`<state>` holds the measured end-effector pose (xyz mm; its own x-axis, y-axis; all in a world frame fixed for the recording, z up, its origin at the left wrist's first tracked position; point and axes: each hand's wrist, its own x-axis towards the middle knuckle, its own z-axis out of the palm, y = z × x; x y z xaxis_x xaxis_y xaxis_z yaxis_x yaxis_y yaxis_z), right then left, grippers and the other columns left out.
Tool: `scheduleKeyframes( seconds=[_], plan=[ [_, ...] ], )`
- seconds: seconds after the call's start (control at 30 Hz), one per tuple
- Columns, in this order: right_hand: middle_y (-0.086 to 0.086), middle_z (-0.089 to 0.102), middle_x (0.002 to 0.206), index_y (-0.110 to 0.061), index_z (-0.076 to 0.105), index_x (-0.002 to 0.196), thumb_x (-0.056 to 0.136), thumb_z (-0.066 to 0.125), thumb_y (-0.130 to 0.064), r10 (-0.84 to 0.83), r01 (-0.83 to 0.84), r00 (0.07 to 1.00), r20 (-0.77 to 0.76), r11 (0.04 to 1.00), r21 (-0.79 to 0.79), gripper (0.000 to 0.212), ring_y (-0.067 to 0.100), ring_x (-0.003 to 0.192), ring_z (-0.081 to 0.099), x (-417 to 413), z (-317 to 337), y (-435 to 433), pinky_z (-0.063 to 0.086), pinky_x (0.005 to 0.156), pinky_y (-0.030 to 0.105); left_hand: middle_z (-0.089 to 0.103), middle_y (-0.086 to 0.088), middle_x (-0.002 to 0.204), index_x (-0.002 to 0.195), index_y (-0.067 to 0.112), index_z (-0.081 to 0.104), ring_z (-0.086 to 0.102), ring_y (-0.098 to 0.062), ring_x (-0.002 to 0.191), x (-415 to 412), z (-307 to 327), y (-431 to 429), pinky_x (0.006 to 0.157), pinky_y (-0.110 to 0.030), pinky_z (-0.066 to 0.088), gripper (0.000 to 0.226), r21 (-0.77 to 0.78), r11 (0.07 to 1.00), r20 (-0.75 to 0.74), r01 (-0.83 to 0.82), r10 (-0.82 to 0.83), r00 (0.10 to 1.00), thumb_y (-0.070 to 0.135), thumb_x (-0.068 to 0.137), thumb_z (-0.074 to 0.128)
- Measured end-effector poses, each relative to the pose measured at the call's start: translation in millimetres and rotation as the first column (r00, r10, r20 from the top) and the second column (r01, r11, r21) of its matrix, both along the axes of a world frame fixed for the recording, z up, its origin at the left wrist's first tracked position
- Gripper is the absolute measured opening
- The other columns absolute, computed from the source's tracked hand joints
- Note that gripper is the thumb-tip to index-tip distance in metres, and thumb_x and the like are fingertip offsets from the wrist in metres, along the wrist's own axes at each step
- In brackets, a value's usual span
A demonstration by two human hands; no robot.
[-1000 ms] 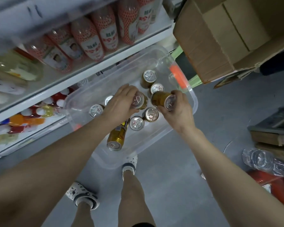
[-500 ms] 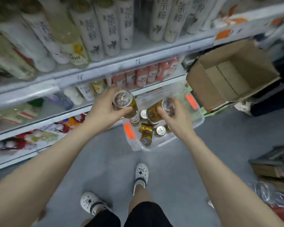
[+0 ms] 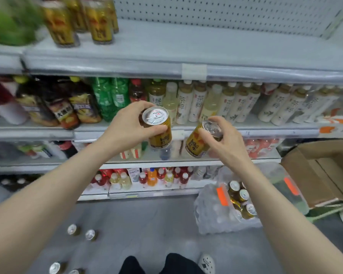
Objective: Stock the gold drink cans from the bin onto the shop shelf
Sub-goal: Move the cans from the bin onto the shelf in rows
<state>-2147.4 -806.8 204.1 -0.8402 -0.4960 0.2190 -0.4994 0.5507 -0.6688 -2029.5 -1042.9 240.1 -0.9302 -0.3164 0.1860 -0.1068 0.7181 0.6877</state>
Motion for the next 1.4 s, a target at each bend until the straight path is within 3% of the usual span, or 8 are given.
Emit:
scheduleKeyframes(
  seconds=[0.23,0.47,0.67,0.87,1.0,1.13,1.27,1.4],
  plan=[
    [-0.011,0.063,0.117,-0.030,0.057,0.120,0.084,0.061,-0.054,0.149,-0.159,0.982,-0.119,0.985,-0.071,0.043,0.006,0.102,0.060,24.9,82.8,-99.5,0.048,0.084,0.022,0.059,0.016,0.108,0.117,0.029,0.056,0.054,-0.005,0.099,57.1,62.9,-76.9,0.078,-0.023,0.039,0.054,-0.044,0.987,-0.118,-0.152,0.146,0.982,0.056,0.072,0.071],
    [-0.010,0.067,0.104,-0.030,0.058,0.116,0.082,0.060,-0.055,0.138,-0.170,0.970,-0.200,0.973,-0.153,0.042,0.008,0.092,0.064,6.8,152.1,-167.5,0.056,0.079,0.034,0.061,0.016,0.104,0.110,0.034,0.054,0.057,-0.003,0.092,52.7,108.2,-122.5,0.069,-0.017,0.043,0.049,-0.051,0.976,-0.183,-0.212,0.199,0.963,0.060,0.071,0.069],
    [-0.003,0.062,0.116,-0.027,0.055,0.127,0.086,0.057,-0.055,0.129,-0.146,0.973,-0.190,0.986,-0.080,0.050,0.015,0.101,0.059,-52.7,189.9,-210.7,0.050,0.085,0.033,0.064,0.014,0.105,0.112,0.030,0.058,0.059,-0.007,0.094,10.8,127.8,-146.0,0.080,-0.028,0.050,0.051,-0.080,0.966,-0.216,-0.245,0.223,0.951,0.057,0.071,0.072],
    [0.000,0.062,0.120,-0.019,0.053,0.131,0.087,0.058,-0.047,0.162,-0.157,0.973,-0.167,0.987,0.043,0.053,0.020,0.109,0.058,-128.0,192.7,-259.5,0.046,0.078,0.031,0.060,0.016,0.107,0.119,0.030,0.055,0.056,-0.006,0.096,-45.5,137.0,-161.1,0.071,-0.018,0.043,0.056,-0.104,0.963,-0.196,-0.247,0.224,0.955,0.055,0.072,0.072],
    [0.004,0.063,0.121,-0.016,0.054,0.130,0.084,0.062,-0.044,0.194,-0.166,0.966,-0.171,0.972,0.164,0.055,0.021,0.107,0.057,-172.0,187.3,-294.9,0.041,0.075,0.028,0.061,0.016,0.112,0.121,0.030,0.055,0.057,-0.005,0.099,-76.7,140.6,-172.7,0.082,-0.027,0.050,0.059,-0.105,0.965,-0.190,-0.242,0.219,0.957,0.057,0.071,0.072],
    [0.010,0.068,0.104,-0.007,0.064,0.110,0.084,0.061,-0.036,0.280,-0.254,0.949,-0.143,0.951,0.177,0.039,0.025,0.098,0.062,-202.9,181.6,-323.9,0.053,0.081,0.039,0.061,0.014,0.114,0.122,0.029,0.055,0.057,-0.007,0.100,-99.7,142.1,-185.1,0.087,-0.034,0.051,0.061,-0.136,0.956,-0.188,-0.260,0.233,0.954,0.058,0.070,0.072],
    [0.011,0.065,0.111,-0.007,0.064,0.113,0.087,0.056,-0.032,0.333,-0.305,0.934,-0.127,0.931,0.201,0.036,0.028,0.105,0.060,-223.9,181.3,-346.9,0.052,0.085,0.041,0.062,0.014,0.114,0.123,0.030,0.055,0.058,-0.006,0.100,-116.2,141.6,-195.4,0.086,-0.034,0.052,0.068,-0.152,0.949,-0.182,-0.275,0.247,0.952,0.065,0.067,0.069],
    [0.010,0.062,0.102,-0.010,0.061,0.100,0.089,0.052,-0.033,0.391,-0.351,0.909,-0.142,0.904,0.244,0.027,0.028,0.096,0.059,-241.8,176.3,-362.3,0.043,0.069,0.034,0.062,0.012,0.114,0.123,0.027,0.056,0.057,-0.006,0.099,-128.6,142.0,-197.6,0.084,-0.030,0.051,0.067,-0.179,0.942,-0.182,-0.284,0.252,0.950,0.063,0.067,0.070]
  ],
)
